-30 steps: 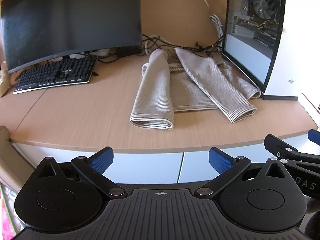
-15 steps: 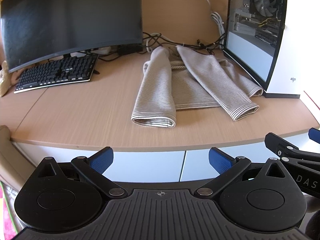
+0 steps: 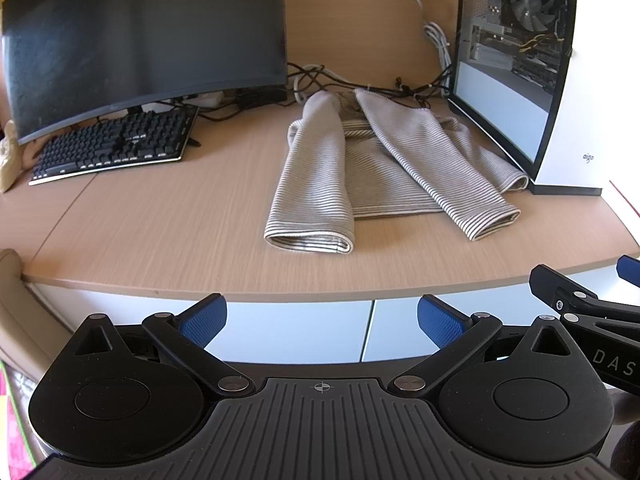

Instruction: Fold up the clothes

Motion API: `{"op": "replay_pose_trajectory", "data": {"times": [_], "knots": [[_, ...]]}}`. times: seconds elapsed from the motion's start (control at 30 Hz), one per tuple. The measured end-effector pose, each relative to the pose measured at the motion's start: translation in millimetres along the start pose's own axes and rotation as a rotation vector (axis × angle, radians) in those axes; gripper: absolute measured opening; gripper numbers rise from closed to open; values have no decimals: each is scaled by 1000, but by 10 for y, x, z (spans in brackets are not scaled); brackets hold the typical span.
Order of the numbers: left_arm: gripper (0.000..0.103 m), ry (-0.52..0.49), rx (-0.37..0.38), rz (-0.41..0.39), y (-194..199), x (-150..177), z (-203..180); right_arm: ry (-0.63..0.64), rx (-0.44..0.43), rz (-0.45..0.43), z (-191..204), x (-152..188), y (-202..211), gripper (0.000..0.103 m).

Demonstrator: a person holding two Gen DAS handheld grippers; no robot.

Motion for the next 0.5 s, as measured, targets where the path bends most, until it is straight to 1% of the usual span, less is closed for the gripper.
{"op": "replay_pose_trajectory", "data": {"times": [0.5], "knots": [[103, -2, -16, 12, -33, 16, -14, -3, -14, 18, 18, 18, -44, 103]]}}
Point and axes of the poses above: each gripper's, at about its wrist camera, not at the fingertips, and y roughly against the way its jaws point, z to its left, x to its underside, the point moved 7 cm from there along -y, roughly the way its jaws point, and after that the axes turned 6 degrees about x, right-handed, at the moved point
